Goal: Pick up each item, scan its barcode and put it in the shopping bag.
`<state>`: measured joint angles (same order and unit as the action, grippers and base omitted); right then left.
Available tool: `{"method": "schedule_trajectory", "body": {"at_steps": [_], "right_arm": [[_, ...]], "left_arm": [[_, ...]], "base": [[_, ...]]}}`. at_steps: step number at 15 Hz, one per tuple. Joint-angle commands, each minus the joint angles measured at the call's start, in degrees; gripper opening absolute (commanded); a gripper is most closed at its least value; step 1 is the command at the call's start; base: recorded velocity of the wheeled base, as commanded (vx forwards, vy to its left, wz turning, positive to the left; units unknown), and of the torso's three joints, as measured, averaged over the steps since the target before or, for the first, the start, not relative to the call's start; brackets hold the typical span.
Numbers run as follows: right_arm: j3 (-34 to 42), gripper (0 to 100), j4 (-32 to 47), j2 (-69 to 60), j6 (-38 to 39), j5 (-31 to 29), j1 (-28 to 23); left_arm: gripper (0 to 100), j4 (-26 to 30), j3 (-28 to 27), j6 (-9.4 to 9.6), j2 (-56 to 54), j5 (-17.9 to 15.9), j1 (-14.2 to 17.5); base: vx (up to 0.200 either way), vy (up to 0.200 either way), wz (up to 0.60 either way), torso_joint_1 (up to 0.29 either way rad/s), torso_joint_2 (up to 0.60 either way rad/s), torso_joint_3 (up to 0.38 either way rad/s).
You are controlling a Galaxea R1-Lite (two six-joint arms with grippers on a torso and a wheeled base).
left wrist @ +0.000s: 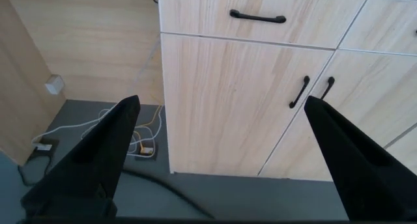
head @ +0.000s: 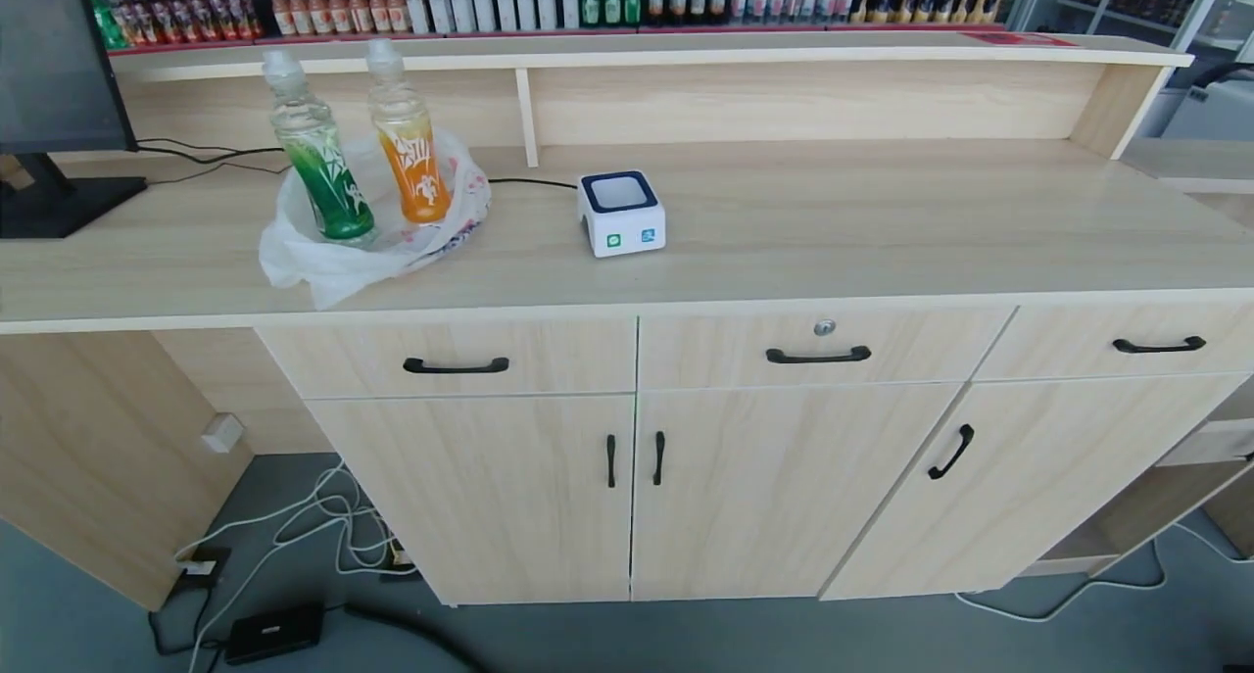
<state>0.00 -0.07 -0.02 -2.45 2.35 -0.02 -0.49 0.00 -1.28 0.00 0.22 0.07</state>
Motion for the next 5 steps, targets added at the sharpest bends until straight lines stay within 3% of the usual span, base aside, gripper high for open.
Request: {"method": "schedule_trajectory", "body": {"at_steps": [1, 5], "right_arm": [[0.00, 100, -0.01, 0.02, -0.01, 0.02, 0.02], [0.00, 100, 0.07, 0.02, 0.25, 0.02, -0.06]], "left_arm": [[100, -0.04, 0.00, 0.05, 0.09, 0.04, 0.01], [100, -0.04, 0.00, 0.14, 0.09, 0.04, 0.01]], "base": [[0.000, 0.000, 0.00, 0.000, 0.00, 0.000], [0.000, 0.000, 0.00, 0.000, 0.00, 0.000]]}}
